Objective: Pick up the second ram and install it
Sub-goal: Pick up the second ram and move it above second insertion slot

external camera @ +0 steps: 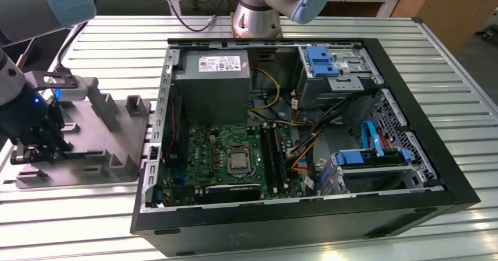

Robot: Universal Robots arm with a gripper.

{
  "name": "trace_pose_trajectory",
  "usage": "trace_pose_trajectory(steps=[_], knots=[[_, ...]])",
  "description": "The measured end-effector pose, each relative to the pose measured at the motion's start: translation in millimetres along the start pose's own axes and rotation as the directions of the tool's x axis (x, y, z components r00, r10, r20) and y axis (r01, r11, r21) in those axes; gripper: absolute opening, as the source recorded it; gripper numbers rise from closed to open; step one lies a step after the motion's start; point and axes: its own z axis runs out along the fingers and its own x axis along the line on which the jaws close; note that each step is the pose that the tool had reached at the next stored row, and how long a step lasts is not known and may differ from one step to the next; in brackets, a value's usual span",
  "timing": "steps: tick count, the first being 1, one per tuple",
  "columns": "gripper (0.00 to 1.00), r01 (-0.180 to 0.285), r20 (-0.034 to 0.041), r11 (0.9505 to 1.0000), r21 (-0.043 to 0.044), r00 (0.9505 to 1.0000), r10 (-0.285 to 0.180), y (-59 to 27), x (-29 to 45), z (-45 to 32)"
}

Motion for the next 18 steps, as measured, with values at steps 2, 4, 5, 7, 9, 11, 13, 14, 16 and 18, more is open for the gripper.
trace_pose_trajectory(steps=[2, 4, 5, 7, 9, 11, 13, 14, 16, 18], knots=[[0.27, 0.000, 0.0001, 1.0000, 0.0002, 1.0000, 0.000, 0.0, 0.0, 0.1], [0.27, 0.000, 0.0002, 1.0000, 0.0008, 1.0000, 0.000, 0.2, 0.1, 0.2], [0.27, 0.000, 0.0002, 1.0000, 0.0009, 1.0000, 0.000, 0.2, 0.1, 0.2], [0.27, 0.000, 0.0001, 1.0000, 0.0010, 1.0000, 0.000, 0.5, 0.0, 0.4], [0.27, 0.000, 0.0000, 1.0000, 0.0009, 1.0000, 0.000, 0.5, 0.0, 0.6], [0.27, 0.000, -0.0001, 1.0000, 0.0008, 1.0000, 0.000, 0.6, 0.0, 0.6], [0.27, 0.000, -0.0001, 1.0000, 0.0007, 1.0000, 0.000, 0.6, 0.0, 0.6], [0.27, 0.000, -0.0001, 1.0000, 0.0008, 1.0000, 0.000, 0.6, 0.0, 0.7], [0.26, 0.000, -0.0001, 1.0000, 0.0008, 1.0000, 0.000, 0.5, 0.0, 0.7], [0.20, 0.000, -0.0001, 1.0000, 0.0008, 1.0000, 0.000, 0.6, 0.0, 0.8]])
